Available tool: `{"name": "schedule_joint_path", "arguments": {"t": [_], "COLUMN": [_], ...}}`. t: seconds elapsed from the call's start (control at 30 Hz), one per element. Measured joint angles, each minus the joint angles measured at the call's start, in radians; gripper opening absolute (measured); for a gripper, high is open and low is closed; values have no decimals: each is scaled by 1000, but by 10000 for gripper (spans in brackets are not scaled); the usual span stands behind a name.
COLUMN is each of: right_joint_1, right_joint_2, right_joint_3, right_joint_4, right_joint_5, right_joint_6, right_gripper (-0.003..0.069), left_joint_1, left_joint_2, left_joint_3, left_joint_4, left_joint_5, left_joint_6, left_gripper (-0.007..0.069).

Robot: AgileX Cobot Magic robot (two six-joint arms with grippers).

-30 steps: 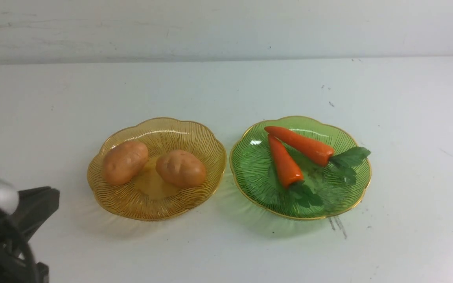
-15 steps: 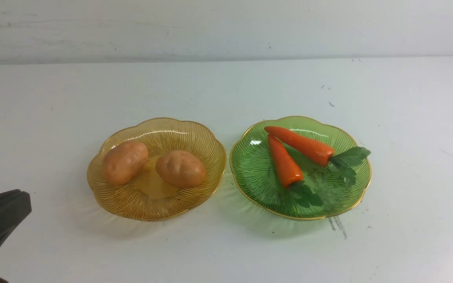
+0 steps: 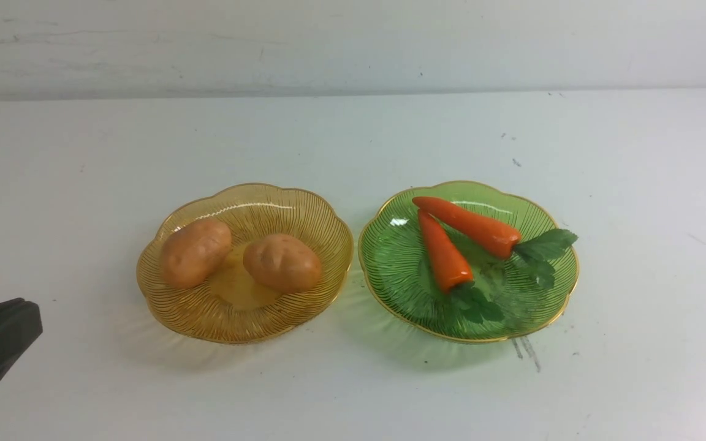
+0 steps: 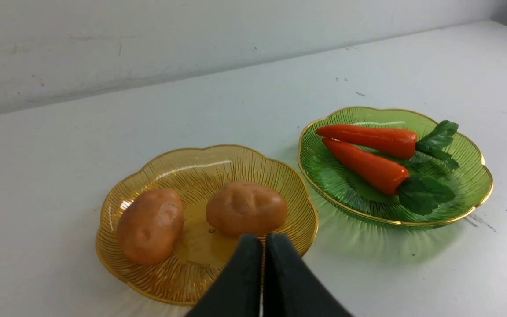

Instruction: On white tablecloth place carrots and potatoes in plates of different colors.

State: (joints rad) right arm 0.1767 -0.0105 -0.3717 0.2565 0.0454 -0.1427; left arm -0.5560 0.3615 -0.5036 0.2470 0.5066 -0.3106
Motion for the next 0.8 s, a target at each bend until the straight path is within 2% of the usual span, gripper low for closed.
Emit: {"name": "schedule_joint_path", "arguments": {"t": [0.07, 0.17, 0.33, 0.57, 0.8], "right_joint_1": [0, 0, 0, 0, 0], "right_joint_2": [0, 0, 0, 0, 0], "right_joint_3": [0, 0, 0, 0, 0], "right_joint_4": [0, 0, 0, 0, 0], "right_joint_5": [1, 1, 1, 1, 1], "right_joint_6": [0, 0, 0, 0, 0], "right_gripper": [-15, -15, -15, -15, -15], "left_joint_1": [18, 173, 380, 515, 525], "left_joint_2": [-21, -143, -311, -372, -374], "left_joint_3": [17, 155, 372, 523, 531], "left_joint_4": [-25, -175, -300, -334, -338], "left_joint_5": [-13, -82, -154, -163, -136], "left_joint_6": [28, 187, 396, 455, 460], "left_gripper": [-3, -3, -3, -3, -3]}}
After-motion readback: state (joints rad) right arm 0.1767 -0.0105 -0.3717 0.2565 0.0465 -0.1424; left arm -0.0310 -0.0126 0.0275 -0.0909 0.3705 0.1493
